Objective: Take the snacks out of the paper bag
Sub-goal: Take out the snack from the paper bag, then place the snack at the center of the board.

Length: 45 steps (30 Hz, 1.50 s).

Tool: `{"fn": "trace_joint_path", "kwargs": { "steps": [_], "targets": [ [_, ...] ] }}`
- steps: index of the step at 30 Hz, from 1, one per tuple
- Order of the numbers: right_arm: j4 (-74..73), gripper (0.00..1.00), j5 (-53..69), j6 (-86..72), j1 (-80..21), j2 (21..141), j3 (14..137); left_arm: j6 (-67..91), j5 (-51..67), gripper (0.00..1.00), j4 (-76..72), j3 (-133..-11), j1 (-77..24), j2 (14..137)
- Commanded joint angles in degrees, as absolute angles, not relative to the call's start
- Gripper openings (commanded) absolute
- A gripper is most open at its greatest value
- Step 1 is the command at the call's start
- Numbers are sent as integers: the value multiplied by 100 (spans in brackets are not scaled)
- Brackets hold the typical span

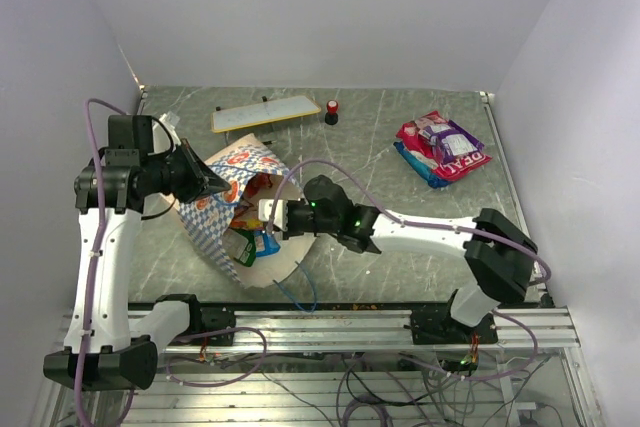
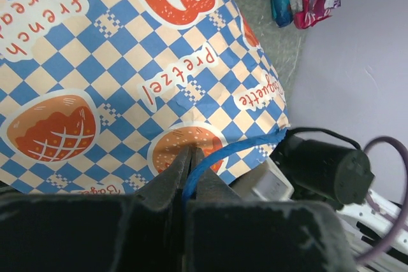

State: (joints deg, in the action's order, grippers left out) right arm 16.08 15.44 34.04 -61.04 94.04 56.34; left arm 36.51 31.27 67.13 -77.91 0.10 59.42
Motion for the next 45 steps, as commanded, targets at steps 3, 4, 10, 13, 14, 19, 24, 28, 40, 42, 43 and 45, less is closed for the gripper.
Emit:
{"fn": "trace_joint_path", "kwargs": {
  "steps": [3,4,10,13,14,19,24,28,40,42,43,45],
  "targets": [
    [910,0,1792,3195,-6126,8650,6148,3818,3092,7,6051,-7594,-26,6103],
    [656,0,1818,3180,-6126,8565,6209,3785,3075,7,6032,-7620,-26,6187],
    [43,0,1737,2862,-6126,7750,5947,3781,3051,7,5863,-7727,-26,6478],
    [-251,0,1771,2656,-6125,7277,5844,3788,3057,7,5792,-7664,-29,6538],
    [-454,0,1824,2645,-6120,7074,5870,3788,3063,7,5770,-7637,-27,6550],
    [-1694,0,1742,2444,-6119,6296,6064,3891,3020,7,5658,-7500,-27,6589],
    [-2599,0,1244,2392,-6122,5445,6162,3984,3037,7,5522,-7471,-26,6661],
    [-2754,0,140,2190,-6117,4762,6150,4092,3030,7,5445,-7444,-28,6650],
    [-1048,0,-3350,3865,-5487,4875,5518,4332,3029,7,5246,-7388,-26,6691],
    [-783,0,-2857,3810,-4441,5199,5566,4285,3018,7,5328,-7521,-29,6754],
    [-775,0,-2426,3686,-3812,5414,5673,4275,3016,7,5335,-7549,-28,6766],
    [-702,0,-1788,3530,-2819,5928,6031,4281,3020,7,5350,-7575,-27,6761]
  ]
}}
